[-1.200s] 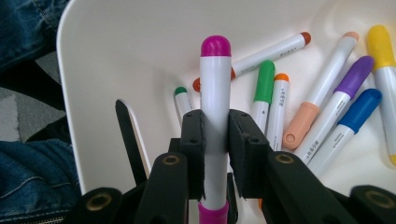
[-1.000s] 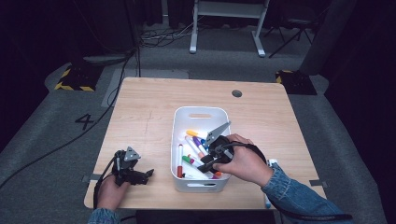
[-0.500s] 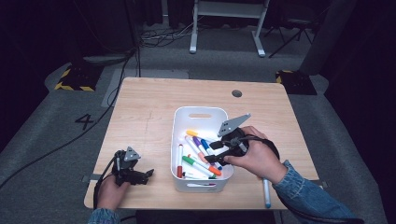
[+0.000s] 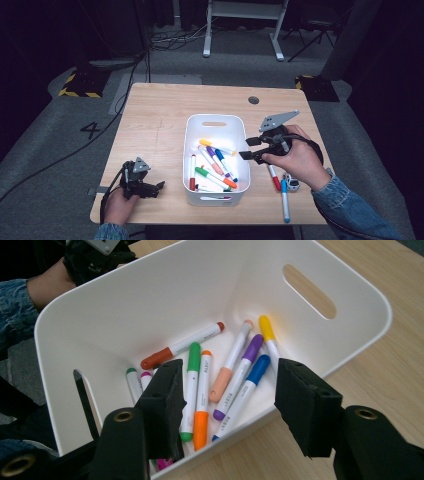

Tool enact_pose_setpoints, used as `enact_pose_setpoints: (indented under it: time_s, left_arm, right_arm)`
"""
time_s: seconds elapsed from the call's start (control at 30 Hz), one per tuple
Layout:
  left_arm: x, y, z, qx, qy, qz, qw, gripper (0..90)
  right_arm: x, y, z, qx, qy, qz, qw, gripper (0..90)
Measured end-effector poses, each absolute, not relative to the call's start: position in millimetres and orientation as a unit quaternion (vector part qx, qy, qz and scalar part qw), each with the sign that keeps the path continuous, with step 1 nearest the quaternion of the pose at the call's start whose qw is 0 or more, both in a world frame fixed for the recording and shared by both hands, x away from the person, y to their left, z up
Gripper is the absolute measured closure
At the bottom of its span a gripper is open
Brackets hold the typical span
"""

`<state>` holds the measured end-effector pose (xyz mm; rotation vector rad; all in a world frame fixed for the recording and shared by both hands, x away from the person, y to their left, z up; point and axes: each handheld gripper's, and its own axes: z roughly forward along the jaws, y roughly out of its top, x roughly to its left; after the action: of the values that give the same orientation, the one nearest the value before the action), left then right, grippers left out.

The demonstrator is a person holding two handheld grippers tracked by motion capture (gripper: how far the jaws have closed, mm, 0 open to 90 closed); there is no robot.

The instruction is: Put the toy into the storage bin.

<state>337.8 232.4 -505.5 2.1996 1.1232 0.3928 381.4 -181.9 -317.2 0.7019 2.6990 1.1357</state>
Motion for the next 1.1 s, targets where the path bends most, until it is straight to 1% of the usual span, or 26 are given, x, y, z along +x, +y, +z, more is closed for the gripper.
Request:
enact_pose_setpoints:
  time_s: [0.23, 0.4, 0.6, 1.1]
  left_arm:
    - [337.8, 232.4, -505.5, 0.835, 0.426, 0.149, 0.315, 0.0]
    - [337.8, 232.4, -505.5, 0.835, 0.426, 0.149, 0.315, 0.0]
    - [337.8, 232.4, -505.5, 0.835, 0.426, 0.149, 0.315, 0.0]
    - [337.8, 232.4, -505.4, 0.835, 0.426, 0.15, 0.315, 0.0]
  right_arm:
    - [386.7, -203.6, -318.0, 0.264, 0.887, 0.371, 0.076, 46.4]
    - [395.7, -218.7, -329.0, 0.291, 0.882, 0.361, 0.08, 46.6]
    - [406.2, -235.0, -352.8, 0.323, 0.88, 0.337, 0.086, 46.6]
    - [418.6, -261.5, -420.3, 0.375, 0.879, 0.287, 0.066, 46.9]
